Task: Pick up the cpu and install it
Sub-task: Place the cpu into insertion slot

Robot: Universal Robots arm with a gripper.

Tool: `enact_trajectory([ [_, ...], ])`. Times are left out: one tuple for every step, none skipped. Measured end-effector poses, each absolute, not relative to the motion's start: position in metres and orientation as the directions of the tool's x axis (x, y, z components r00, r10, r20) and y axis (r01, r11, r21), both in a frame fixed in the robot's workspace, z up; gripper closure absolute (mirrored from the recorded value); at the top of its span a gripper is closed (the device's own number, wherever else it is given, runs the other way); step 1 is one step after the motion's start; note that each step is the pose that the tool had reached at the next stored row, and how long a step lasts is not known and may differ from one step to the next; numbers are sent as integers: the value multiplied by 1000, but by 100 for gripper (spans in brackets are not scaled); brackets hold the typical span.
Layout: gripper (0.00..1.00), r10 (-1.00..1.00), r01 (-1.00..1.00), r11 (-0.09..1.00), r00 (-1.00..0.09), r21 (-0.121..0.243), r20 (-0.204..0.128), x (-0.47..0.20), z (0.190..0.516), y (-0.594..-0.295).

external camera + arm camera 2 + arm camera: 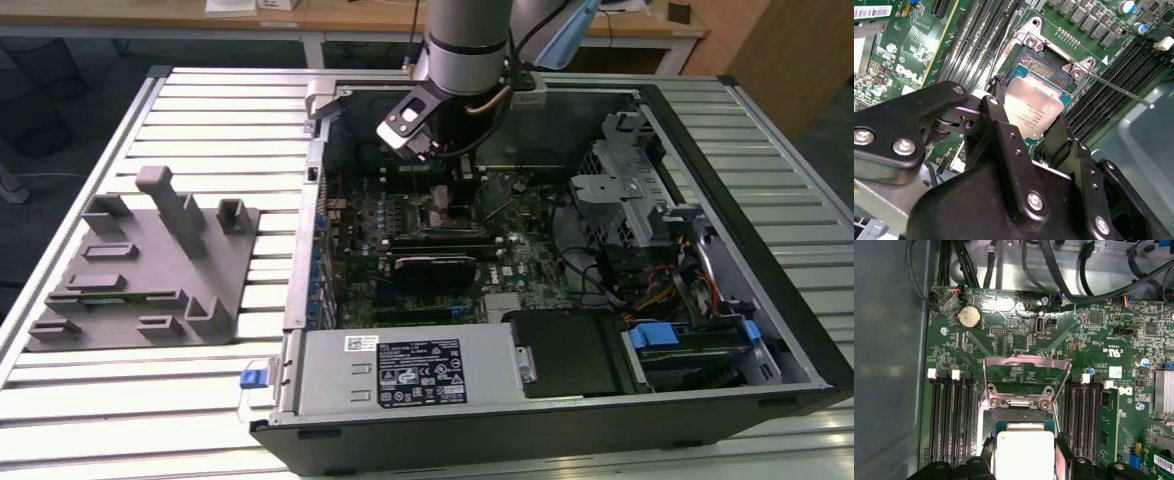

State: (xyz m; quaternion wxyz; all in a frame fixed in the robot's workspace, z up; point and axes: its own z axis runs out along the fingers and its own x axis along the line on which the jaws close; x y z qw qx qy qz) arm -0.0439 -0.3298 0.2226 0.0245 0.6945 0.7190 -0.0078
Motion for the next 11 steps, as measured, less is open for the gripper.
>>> enact_trajectory([
  [45,998,999,35,-34,23,-46,-44,222,-330],
  [45,998,999,35,-34,23,-46,-44,221,-330],
  [45,998,999,35,-34,24,-46,-44,219,-330],
  [45,998,999,35,-34,24,-46,-44,217,-330],
  [45,998,999,35,-34,24,-46,-44,216,-330],
  [45,998,999,35,-34,25,-47,-44,214,-330],
  [45,998,999,35,-34,25,-46,-44,212,-330],
  [45,998,999,35,-33,26,-46,-44,211,-330],
  [45,998,999,34,-33,26,-47,-44,210,-330],
  [45,998,999,34,-33,26,-47,-44,210,-330],
  [45,998,999,34,-33,26,-47,-44,210,-330],
])
